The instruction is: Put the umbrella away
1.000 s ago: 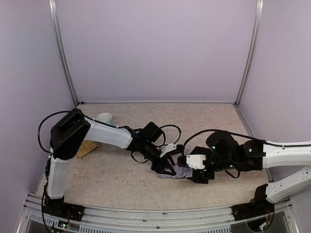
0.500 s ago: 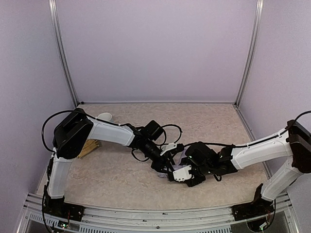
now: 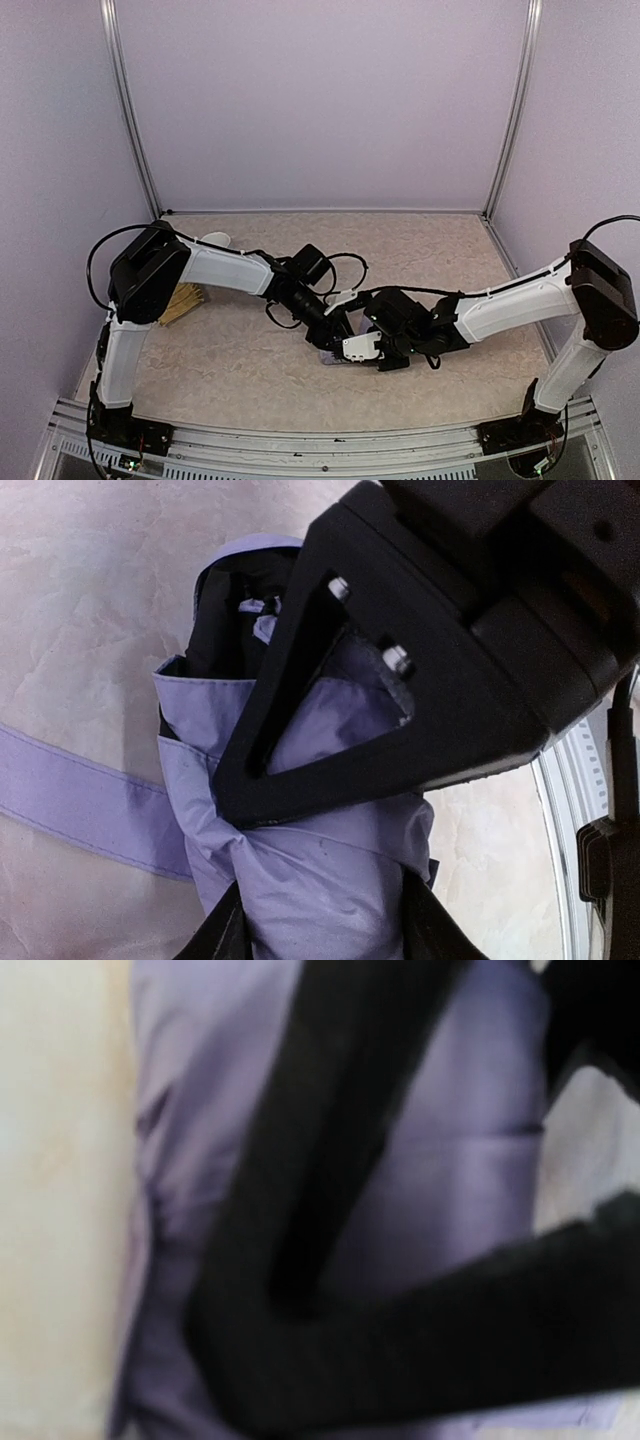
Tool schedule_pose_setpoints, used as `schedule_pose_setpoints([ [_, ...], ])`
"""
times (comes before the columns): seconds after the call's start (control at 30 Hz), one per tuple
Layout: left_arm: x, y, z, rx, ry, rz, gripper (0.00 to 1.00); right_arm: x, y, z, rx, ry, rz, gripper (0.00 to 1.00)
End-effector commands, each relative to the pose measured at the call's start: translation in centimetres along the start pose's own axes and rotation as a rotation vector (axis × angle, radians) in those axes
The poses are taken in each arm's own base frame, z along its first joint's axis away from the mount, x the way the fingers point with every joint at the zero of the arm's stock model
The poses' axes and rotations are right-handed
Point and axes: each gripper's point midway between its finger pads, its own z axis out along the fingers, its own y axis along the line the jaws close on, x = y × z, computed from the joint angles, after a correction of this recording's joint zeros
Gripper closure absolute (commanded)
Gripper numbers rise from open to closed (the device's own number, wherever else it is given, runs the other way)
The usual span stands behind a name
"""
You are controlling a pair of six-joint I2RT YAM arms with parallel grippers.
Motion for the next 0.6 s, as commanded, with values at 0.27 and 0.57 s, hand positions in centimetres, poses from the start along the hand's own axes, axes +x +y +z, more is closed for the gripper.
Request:
schedule_pose_setpoints([
  [0.27, 1.7, 0.9, -2.7, -0.253, -0.017, 0.024, 0.48, 3.6, 4.1, 0.0, -0.182, 0.115, 0.001, 1.0],
  [0.57, -5.7, -3.2, -11.6, -0.491, -0.413, 0.324, 0.39, -0.3, 0.8, -3.4, -0.151, -0.114, 0.137, 1.0],
])
